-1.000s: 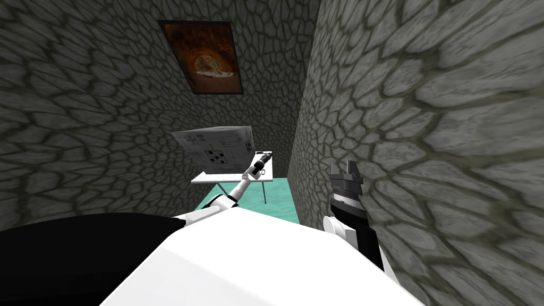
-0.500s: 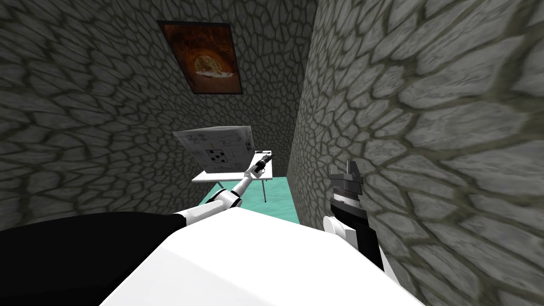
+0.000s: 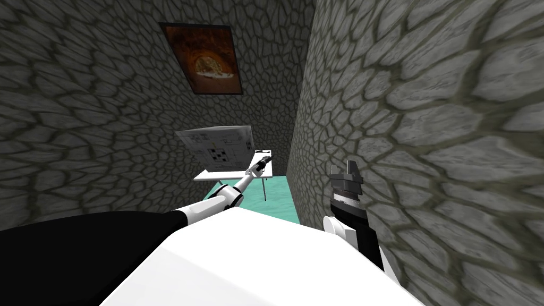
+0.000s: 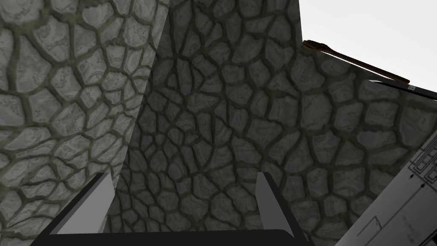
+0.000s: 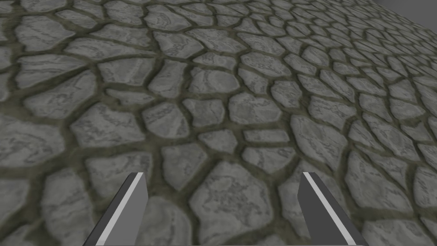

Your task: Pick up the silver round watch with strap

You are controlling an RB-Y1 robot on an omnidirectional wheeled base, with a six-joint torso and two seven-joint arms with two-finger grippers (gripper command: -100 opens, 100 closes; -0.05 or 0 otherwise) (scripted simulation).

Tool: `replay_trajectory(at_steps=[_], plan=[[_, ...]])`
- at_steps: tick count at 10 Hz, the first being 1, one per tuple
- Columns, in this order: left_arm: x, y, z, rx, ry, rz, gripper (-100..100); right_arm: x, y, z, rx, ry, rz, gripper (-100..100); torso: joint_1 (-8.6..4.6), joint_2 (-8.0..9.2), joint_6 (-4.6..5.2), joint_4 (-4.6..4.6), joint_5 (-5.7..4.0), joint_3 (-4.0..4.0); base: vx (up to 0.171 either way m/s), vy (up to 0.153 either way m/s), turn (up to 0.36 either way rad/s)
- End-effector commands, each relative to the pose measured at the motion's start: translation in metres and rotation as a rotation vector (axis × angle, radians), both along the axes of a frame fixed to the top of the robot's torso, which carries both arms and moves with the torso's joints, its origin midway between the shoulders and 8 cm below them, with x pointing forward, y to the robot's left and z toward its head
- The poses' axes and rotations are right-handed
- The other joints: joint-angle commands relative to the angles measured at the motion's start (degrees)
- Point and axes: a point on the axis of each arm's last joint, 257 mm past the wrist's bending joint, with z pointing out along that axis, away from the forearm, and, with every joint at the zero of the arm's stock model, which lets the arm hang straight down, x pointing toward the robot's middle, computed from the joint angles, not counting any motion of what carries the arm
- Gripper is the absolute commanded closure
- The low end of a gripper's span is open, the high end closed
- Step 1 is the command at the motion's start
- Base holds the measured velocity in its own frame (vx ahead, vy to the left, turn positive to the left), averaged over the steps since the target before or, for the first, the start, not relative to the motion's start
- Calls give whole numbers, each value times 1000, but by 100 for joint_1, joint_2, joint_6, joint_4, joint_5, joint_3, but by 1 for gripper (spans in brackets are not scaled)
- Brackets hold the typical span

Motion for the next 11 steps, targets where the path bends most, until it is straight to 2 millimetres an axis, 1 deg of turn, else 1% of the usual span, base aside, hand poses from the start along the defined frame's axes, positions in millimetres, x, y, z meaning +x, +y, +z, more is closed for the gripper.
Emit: replay_trajectory(at_steps=[1, 4, 5, 6, 8, 11], plan=[[2, 4, -16, 22, 37, 17, -100, 0, 0, 0, 0, 0, 0, 0, 0, 0, 0, 0, 0, 0, -55, 0, -4], [10, 11, -34, 78, 92, 47, -100, 0, 0, 0, 0, 0, 0, 0, 0, -5, -1, -1, 0, -3, -49, -3, 0], [12, 16, -44, 105, 122, 63, -100, 0, 0, 0, 0, 0, 0, 0, 0, -8, 0, -2, 0, -4, -75, -13, -1], [11, 19, -50, 108, 134, 67, -100, 0, 0, 0, 0, 0, 0, 0, -3, 1, 0, -1, 0, 0, -66, -16, 2], [12, 32, -72, 159, 194, 101, -100, 0, 0, 0, 0, 0, 0, 0, -3, -3, -1, -1, -1, -1, -57, -8, 6], [9, 54, -100, 223, 272, 149, -100, 0, 0, 0, 0, 0, 0, 0, -3, 3, -1, 0, 0, 2, -70, -14, 11]])
